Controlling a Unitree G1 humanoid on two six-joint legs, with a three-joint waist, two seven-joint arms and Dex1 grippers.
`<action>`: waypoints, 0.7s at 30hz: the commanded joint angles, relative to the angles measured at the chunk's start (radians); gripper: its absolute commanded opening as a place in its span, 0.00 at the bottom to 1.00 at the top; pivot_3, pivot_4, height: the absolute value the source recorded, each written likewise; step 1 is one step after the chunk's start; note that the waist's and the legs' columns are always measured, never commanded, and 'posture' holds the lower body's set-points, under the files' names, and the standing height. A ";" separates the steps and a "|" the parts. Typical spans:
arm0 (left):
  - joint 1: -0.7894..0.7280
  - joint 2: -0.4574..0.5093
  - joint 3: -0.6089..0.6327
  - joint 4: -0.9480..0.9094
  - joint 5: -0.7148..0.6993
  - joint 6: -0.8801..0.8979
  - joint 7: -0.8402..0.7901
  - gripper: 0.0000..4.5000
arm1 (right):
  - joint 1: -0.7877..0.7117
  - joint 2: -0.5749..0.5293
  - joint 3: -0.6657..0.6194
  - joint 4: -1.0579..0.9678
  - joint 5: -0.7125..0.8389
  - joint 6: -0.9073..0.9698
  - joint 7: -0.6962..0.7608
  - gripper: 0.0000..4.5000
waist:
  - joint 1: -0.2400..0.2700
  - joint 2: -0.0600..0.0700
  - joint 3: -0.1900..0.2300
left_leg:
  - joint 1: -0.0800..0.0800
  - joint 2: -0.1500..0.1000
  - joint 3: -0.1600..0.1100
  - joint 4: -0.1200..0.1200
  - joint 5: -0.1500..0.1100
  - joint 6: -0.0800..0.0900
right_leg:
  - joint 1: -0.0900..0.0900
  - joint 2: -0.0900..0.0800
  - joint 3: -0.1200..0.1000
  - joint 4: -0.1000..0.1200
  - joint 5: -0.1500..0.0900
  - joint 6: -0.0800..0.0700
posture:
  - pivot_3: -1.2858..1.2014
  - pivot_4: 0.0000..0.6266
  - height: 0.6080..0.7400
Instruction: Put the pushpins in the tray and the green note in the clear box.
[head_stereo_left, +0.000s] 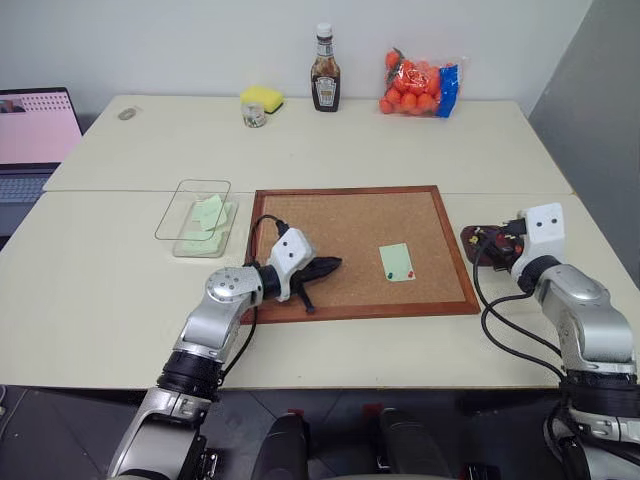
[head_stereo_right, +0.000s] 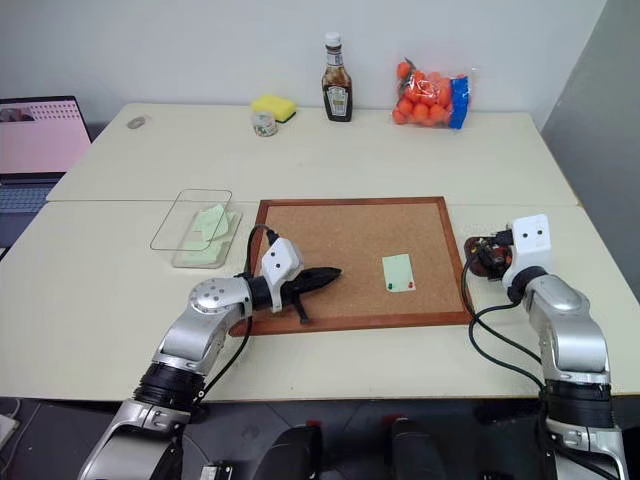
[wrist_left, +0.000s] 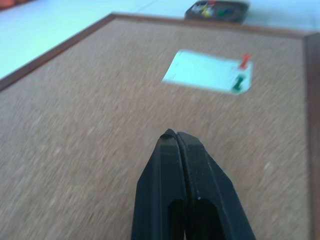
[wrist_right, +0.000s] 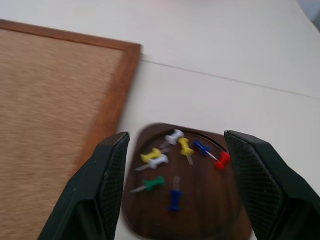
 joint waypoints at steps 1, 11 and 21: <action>0.003 -0.001 -0.008 -0.076 -0.033 0.046 -0.021 0.00 | 0.082 0.003 0.005 -0.196 0.079 0.024 0.061 0.71 | 0.000 0.000 0.000 | 0.000 0.000 0.000 0.000 0.000 0.000 | 0.000 0.000 0.000 0.000 0.000 0.000 | 0.52 0.24 1.00; 0.015 0.029 -0.064 -0.006 0.037 0.040 -0.039 0.00 | 0.200 0.039 0.165 -0.314 0.065 -0.038 0.101 0.71 | -0.002 0.000 0.000 | 0.001 0.000 0.000 0.000 0.000 0.000 | 0.000 0.001 0.000 0.000 0.000 0.001 | 0.52 0.24 1.00; 0.020 0.021 -0.077 0.031 0.067 0.006 -0.032 0.00 | 0.153 0.056 0.241 -0.205 0.024 -0.071 0.112 0.71 | 0.000 0.000 0.000 | 0.001 0.000 0.000 0.000 0.000 0.000 | 0.000 0.000 0.000 0.000 0.000 0.001 | 0.52 0.24 1.00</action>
